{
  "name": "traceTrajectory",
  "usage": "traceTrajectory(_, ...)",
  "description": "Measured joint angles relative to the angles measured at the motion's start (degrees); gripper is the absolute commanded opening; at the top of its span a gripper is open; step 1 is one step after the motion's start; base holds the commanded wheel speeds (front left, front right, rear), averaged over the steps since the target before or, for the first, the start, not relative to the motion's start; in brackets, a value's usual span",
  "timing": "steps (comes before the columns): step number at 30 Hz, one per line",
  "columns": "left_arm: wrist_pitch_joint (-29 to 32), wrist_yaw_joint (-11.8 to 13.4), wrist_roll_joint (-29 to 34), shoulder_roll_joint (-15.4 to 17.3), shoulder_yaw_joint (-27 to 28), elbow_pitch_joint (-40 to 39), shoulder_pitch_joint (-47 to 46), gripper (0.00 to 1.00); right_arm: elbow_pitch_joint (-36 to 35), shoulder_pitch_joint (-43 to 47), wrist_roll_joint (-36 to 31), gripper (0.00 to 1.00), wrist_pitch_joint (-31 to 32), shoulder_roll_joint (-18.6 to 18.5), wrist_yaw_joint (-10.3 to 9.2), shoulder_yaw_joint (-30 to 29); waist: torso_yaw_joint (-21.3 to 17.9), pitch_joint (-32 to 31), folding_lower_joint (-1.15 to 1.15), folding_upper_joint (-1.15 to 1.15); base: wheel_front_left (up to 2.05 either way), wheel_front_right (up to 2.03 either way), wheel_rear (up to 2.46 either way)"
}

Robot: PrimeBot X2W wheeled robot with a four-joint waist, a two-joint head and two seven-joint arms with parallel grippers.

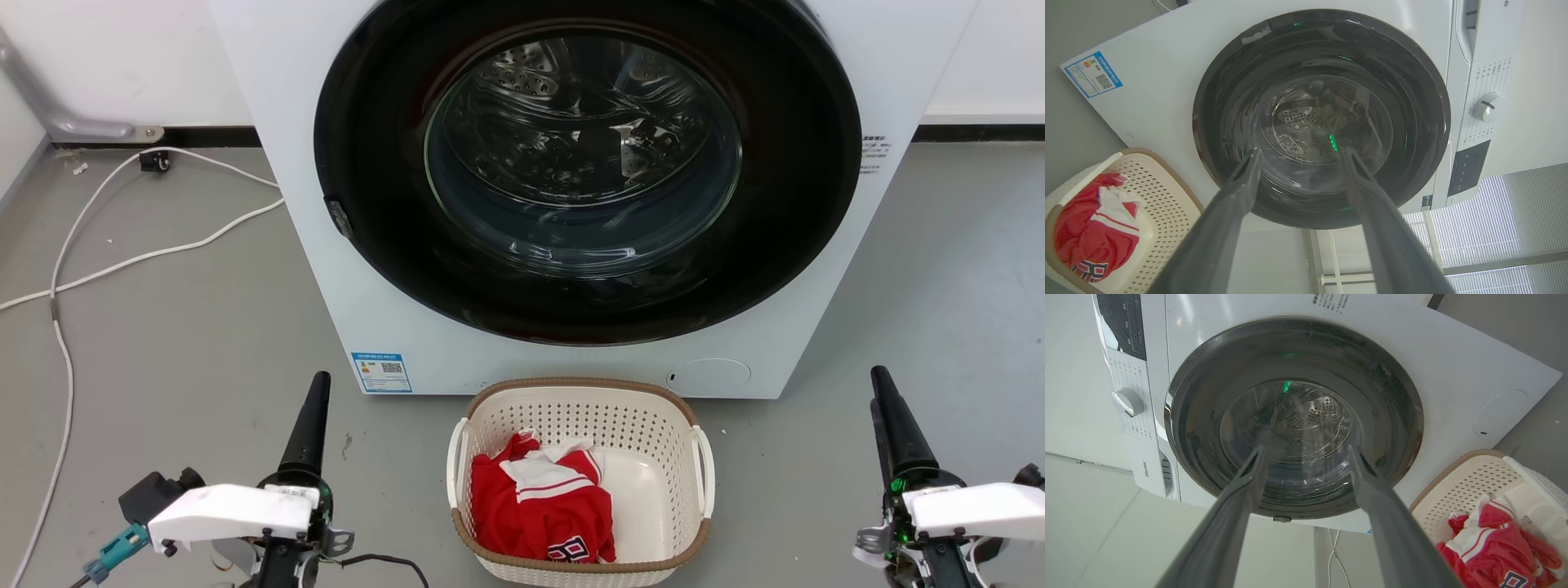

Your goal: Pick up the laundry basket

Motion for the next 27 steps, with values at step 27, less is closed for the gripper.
traceTrajectory(27,-5.67,0.0,31.66,0.71,-5.03,-1.78,-0.13,1.0,-6.92,1.8,-35.68,1.0,0.23,0.01,0.0,0.29,0.38,-0.08,0.0,0.0,0.0,0.0,0.0)
